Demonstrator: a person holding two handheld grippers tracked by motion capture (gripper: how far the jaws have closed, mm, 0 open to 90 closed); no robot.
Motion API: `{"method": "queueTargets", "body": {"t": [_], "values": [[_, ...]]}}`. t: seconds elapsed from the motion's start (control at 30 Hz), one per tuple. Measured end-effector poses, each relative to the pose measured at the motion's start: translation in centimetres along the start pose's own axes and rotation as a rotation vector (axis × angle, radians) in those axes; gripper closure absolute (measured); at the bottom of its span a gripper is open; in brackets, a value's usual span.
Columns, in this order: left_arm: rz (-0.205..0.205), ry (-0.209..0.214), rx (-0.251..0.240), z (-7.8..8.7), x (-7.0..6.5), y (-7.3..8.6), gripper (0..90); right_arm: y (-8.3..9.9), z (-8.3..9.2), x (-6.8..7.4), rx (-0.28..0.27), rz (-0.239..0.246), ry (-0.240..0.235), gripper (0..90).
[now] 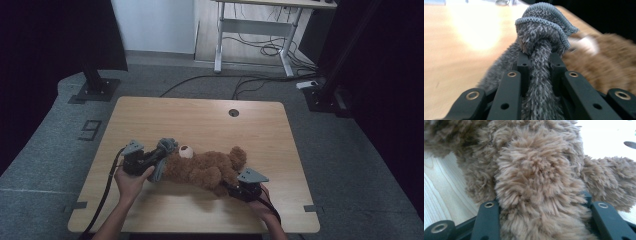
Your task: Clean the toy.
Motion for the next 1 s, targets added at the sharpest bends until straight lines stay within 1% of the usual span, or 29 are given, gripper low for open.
{"method": "queueTargets", "body": {"t": [0.03,0.13,0.17,0.2,0.27,0.3,0.33,0.4,0.47,0.5,0.53,0.57,0.6,0.63,0.67,0.7,0.73,0.77,0.83,0.9,0.93,0.97,1.0], "values": [[-0.013,0.015,-0.009,-0.1,-0.8,-0.6,75.5,0.0,0.0,-0.1,-0.001,-0.005,-0.001,48.3],[-0.055,0.064,-0.006,-1.0,-3.2,-1.9,75.4,0.1,0.1,-0.1,-0.001,-0.005,-0.002,48.3],[-0.082,0.094,0.007,-1.9,-5.0,-2.5,75.3,0.1,0.1,-0.1,-0.002,-0.001,0.001,48.3],[-0.082,0.094,0.007,-1.9,-5.0,-2.5,75.3,0.1,0.1,-0.1,-0.002,-0.001,0.001,48.3],[-0.108,0.128,0.018,-2.9,-6.7,-2.9,75.3,0.1,0.1,-0.1,-0.002,-0.001,0.002,48.3],[-0.136,0.16,0.028,-3.8,-8.6,-3.2,75.3,0.1,0.1,0.0,-0.001,0.002,0.004,48.3],[-0.136,0.16,0.028,-3.8,-8.6,-3.2,75.3,0.1,0.1,0.0,-0.001,0.002,0.004,48.3],[-0.162,0.198,0.042,-4.7,-10.5,-3.5,75.3,0.0,0.1,0.0,-0.002,0.002,0.002,48.3],[-0.199,0.215,0.063,-5.8,-12.2,-3.6,75.2,0.0,0.1,0.1,-0.003,0.003,0.002,48.3],[-0.209,0.224,0.081,-6.7,-13.0,-3.5,75.2,0.0,0.0,0.1,-0.003,0.002,0.003,48.3],[-0.214,0.217,0.122,-8.1,-13.5,-3.1,75.1,0.0,0.0,0.2,-0.003,0.008,0.004,48.3],[-0.214,0.217,0.122,-8.1,-13.5,-3.1,75.1,0.0,0.0,0.2,-0.001,0.013,0.005,48.3],[-0.217,0.197,0.156,-9.0,-13.6,-2.7,75.1,0.0,0.0,0.2,-0.001,0.013,0.005,48.3],[-0.21,0.189,0.187,-9.7,-13.4,-2.1,74.9,0.0,0.0,0.2,0.0,0.014,0.006,48.2],[-0.197,0.194,0.202,-10.2,-13.1,-1.7,74.8,0.0,0.0,0.2,0.0,0.013,0.006,48.3],[-0.188,0.198,0.201,-10.3,-12.8,-1.5,74.8,0.1,0.0,0.3,0.006,0.014,0.008,48.2],[-0.18,0.204,0.199,-10.1,-12.6,-1.5,74.8,0.2,0.0,0.2,0.009,0.016,0.007,48.2],[-0.181,0.2,0.197,-9.8,-12.4,-1.5,74.8,0.2,0.0,0.3,0.008,0.014,0.003,48.2],[-0.192,0.173,0.189,-9.1,-11.7,-1.5,74.8,0.1,-0.1,0.4,0.013,0.024,-0.001,48.3],[-0.201,0.128,0.181,-8.1,-10.5,-1.5,74.8,0.1,-0.1,0.4,0.017,0.023,0.001,48.3],[-0.189,0.101,0.169,-6.9,-8.9,-1.4,74.8,0.1,-0.1,0.3,0.016,0.018,-0.001,48.3],[-0.189,0.101,0.169,-6.9,-8.9,-1.4,74.8,0.2,-0.1,0.3,0.016,0.017,-0.002,48.3],[-0.177,0.095,0.16,-6.3,-8.2,-1.2,74.8,0.2,-0.1,0.3,0.016,0.017,-0.002,48.3]]}}
Point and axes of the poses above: each handheld gripper's, and its own axes: z roughly backward along the jaws, y roughly out of its underside, x roughly to its left, the point moved 5 cm from there along -z, roughly forward along the jaws, and after that the axes turned 2 degrees about z, right-handed, at the moved point
